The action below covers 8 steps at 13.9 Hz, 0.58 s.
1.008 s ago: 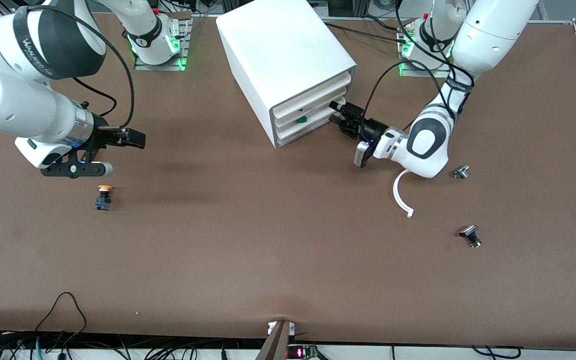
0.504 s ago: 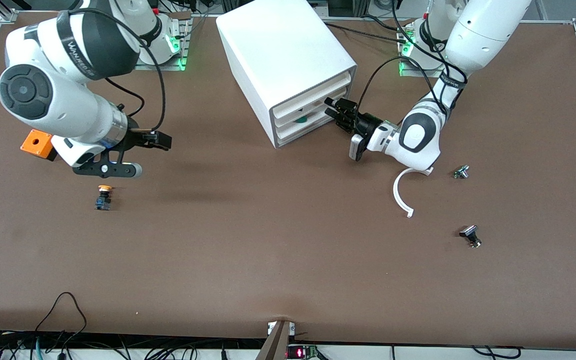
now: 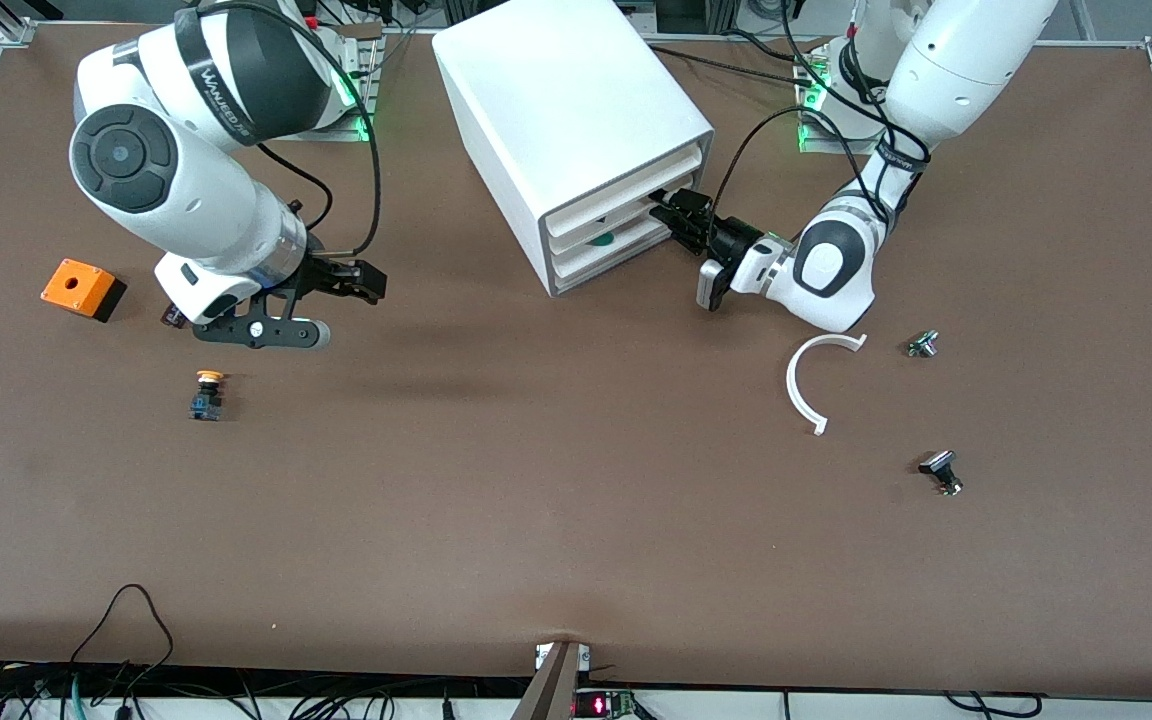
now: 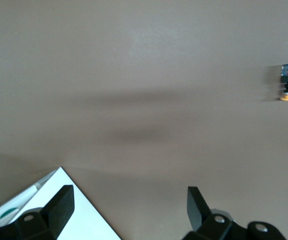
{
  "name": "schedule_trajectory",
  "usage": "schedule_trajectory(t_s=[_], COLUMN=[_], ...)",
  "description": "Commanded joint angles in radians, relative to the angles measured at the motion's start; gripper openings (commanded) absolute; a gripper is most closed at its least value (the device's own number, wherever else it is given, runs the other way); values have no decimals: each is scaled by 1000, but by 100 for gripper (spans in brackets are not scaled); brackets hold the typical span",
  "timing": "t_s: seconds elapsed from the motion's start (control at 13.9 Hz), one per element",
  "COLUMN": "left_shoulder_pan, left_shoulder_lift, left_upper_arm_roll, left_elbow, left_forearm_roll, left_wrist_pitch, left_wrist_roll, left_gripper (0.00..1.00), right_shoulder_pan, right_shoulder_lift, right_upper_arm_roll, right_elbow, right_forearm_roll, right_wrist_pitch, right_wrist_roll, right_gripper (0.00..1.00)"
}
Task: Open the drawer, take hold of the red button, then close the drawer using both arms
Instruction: 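Grasp the drawer handle with the left gripper and pull the drawer open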
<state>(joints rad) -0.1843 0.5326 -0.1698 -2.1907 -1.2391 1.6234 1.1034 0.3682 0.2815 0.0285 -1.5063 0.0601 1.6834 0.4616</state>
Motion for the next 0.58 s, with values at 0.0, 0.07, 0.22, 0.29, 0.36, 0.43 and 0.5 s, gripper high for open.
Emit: schedule_trajectory(t_s=[0.0, 0.07, 0.22, 0.29, 0.36, 0.43, 0.5], left_shoulder_pan=[-20, -20, -24, -32, -32, -26, -17], left_shoulder_lift=[-10, -10, -6, -5, -2, 0, 0], left_upper_arm_roll=[-4, -4, -8, -20, -22, -20, -20], left_elbow=[-18, -18, -18, -18, -18, -14, -9], left_forearm_roll=[-26, -26, -42, -48, -52, -51, -51], left_wrist_pitch=[15, 15, 41, 47, 49, 50, 49], left_wrist_roll=[27, 27, 27, 27, 27, 27, 27], left_gripper=[33, 25, 17, 13, 10, 9, 8], right_shoulder_pan=[26, 32, 49, 57, 61, 63, 63], right_shoulder_lift=[19, 22, 30, 31, 36, 36, 38], right_upper_arm_roll=[-6, -6, -6, -6, -6, -6, -6], right_elbow=[17, 17, 18, 18, 18, 18, 18], right_forearm_roll=[7, 7, 7, 7, 7, 7, 7], right_wrist_pitch=[41, 50, 76, 90, 99, 110, 119], right_wrist_roll=[34, 45, 63, 71, 71, 72, 74], right_gripper=[100, 100, 100, 100, 100, 100, 100])
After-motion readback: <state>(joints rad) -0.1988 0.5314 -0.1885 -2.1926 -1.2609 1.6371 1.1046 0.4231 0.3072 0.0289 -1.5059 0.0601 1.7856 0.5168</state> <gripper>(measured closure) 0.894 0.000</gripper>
